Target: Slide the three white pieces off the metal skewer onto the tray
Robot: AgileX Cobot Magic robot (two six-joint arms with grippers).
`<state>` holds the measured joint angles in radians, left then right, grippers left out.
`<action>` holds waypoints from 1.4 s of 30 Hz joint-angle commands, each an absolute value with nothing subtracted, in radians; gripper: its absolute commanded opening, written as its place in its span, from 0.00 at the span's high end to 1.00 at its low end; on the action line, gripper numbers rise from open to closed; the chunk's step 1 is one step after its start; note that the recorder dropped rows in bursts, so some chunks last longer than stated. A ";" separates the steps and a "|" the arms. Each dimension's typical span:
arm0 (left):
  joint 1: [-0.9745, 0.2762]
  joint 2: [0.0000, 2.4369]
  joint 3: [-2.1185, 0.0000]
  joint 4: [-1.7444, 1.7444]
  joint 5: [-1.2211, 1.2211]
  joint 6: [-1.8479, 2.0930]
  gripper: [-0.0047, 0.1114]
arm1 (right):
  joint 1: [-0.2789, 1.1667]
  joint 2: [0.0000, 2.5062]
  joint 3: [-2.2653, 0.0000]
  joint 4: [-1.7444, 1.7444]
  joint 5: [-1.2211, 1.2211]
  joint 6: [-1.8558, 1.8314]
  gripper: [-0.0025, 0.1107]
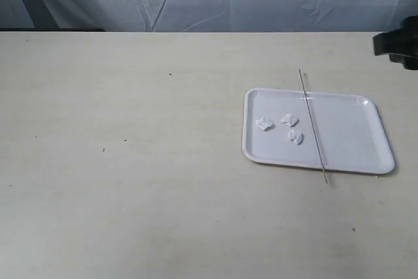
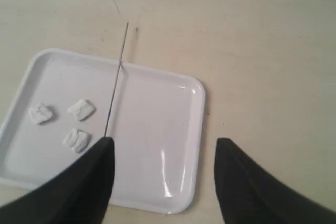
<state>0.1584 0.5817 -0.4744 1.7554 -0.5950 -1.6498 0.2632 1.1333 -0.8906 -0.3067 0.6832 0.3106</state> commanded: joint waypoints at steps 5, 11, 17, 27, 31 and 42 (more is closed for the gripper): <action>0.158 0.294 -0.268 1.744 -0.290 -1.908 0.96 | 0.256 0.660 -0.683 -0.284 0.615 0.254 0.77; 0.156 0.278 -0.247 1.744 -0.485 -1.966 0.96 | 0.256 0.431 -0.611 -0.245 0.732 0.263 0.98; 0.156 0.278 -0.247 1.744 -0.575 -1.966 0.96 | 0.256 0.345 -0.610 -0.320 0.856 0.263 0.97; 0.156 0.278 -0.247 1.744 -0.580 -1.966 0.96 | 0.197 0.317 -0.610 -0.308 0.882 0.263 0.97; 0.156 0.247 -0.247 1.744 -0.580 -1.966 0.96 | 0.162 0.290 -0.602 -0.281 0.821 0.263 0.97; 0.156 0.078 -0.188 1.744 -0.580 -1.955 0.96 | 0.053 0.094 -0.365 -0.261 0.549 0.255 0.97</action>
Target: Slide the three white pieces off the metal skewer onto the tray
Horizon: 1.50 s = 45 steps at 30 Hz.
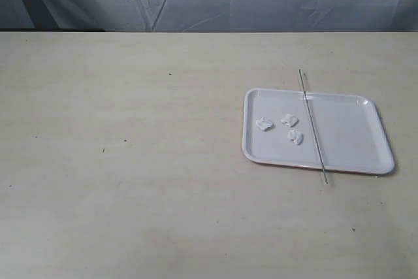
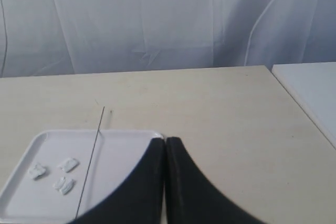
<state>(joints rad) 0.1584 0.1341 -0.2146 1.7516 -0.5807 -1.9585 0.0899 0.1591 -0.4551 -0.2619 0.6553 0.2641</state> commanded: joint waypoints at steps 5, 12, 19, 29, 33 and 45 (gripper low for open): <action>0.156 0.032 -0.176 1.744 -0.575 -1.955 0.96 | 0.013 0.045 -0.266 -0.224 0.463 0.228 0.97; 0.147 0.000 -0.109 1.744 -0.413 -1.948 0.96 | -0.030 0.006 -0.161 -0.042 0.414 0.000 0.97; 0.075 0.000 -0.010 1.744 -0.247 -1.948 0.96 | -0.049 0.000 -0.080 0.082 0.334 -0.152 0.97; 0.041 0.000 0.000 1.744 -0.117 -1.852 0.96 | -0.050 0.000 0.000 0.115 0.294 -0.182 0.97; 0.041 0.000 0.000 1.744 -0.117 -1.819 0.96 | -0.050 0.000 0.000 0.118 0.293 -0.182 0.97; 0.041 0.000 0.000 0.422 -0.050 -0.526 0.96 | -0.050 0.000 0.000 0.110 0.299 -0.137 0.97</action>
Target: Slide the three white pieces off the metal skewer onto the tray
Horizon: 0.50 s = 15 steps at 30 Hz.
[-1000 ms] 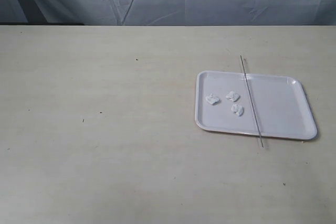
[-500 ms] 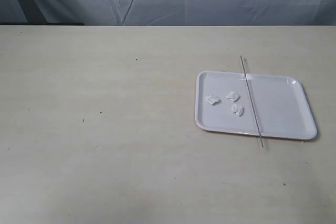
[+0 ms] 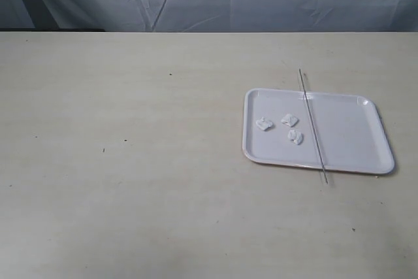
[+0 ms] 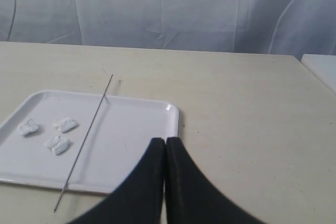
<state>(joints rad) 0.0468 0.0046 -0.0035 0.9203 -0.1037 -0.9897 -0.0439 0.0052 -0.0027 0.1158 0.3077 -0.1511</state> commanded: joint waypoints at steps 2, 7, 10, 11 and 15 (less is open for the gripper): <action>0.041 0.000 0.000 0.279 0.035 -0.416 0.96 | -0.050 0.000 0.000 0.088 0.301 -0.137 0.97; 0.041 0.000 0.000 0.102 0.231 -0.228 0.96 | -0.050 0.000 0.000 0.073 0.301 -0.117 0.97; 0.041 0.000 0.000 0.018 0.233 -0.081 0.96 | -0.050 0.000 0.000 0.073 0.301 -0.092 0.97; 0.041 0.000 0.000 0.012 0.233 -0.066 0.96 | -0.050 0.000 0.000 0.073 0.301 -0.092 0.97; 0.041 0.000 0.000 0.010 0.233 -0.041 0.96 | -0.050 0.000 0.000 0.073 0.301 -0.092 0.98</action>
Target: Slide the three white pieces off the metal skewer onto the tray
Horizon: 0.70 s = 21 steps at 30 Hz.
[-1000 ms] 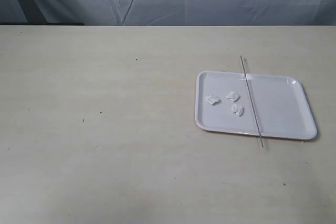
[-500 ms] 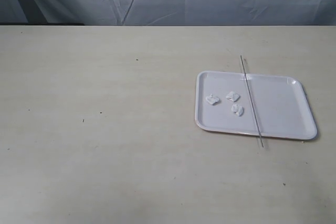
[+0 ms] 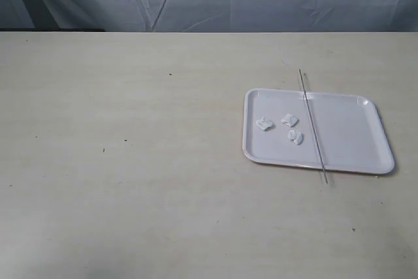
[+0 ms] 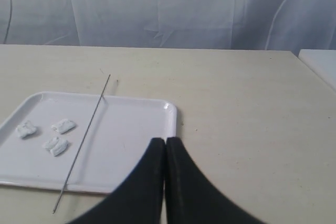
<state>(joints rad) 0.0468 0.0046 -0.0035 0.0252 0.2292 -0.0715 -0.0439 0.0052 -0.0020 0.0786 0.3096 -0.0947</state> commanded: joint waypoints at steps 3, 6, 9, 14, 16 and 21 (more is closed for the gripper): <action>0.041 0.000 0.000 0.008 0.233 -0.041 0.96 | -0.050 0.000 0.000 0.073 0.301 -0.092 0.98; 0.044 0.000 0.000 0.008 0.233 -0.041 0.96 | -0.050 0.000 0.000 0.073 0.303 -0.092 0.98; 0.061 0.000 0.000 0.008 0.233 0.011 0.96 | -0.050 0.000 0.000 0.073 0.303 -0.086 0.98; 0.071 0.000 0.000 -0.042 0.233 0.012 0.96 | -0.050 0.000 0.000 0.070 0.303 -0.050 0.98; 0.071 0.000 0.000 -0.042 0.233 0.012 0.96 | -0.050 0.000 0.000 0.068 0.303 -0.050 0.98; 0.071 0.000 0.000 -0.042 0.233 0.012 0.96 | -0.050 0.000 0.000 0.068 0.305 -0.050 0.98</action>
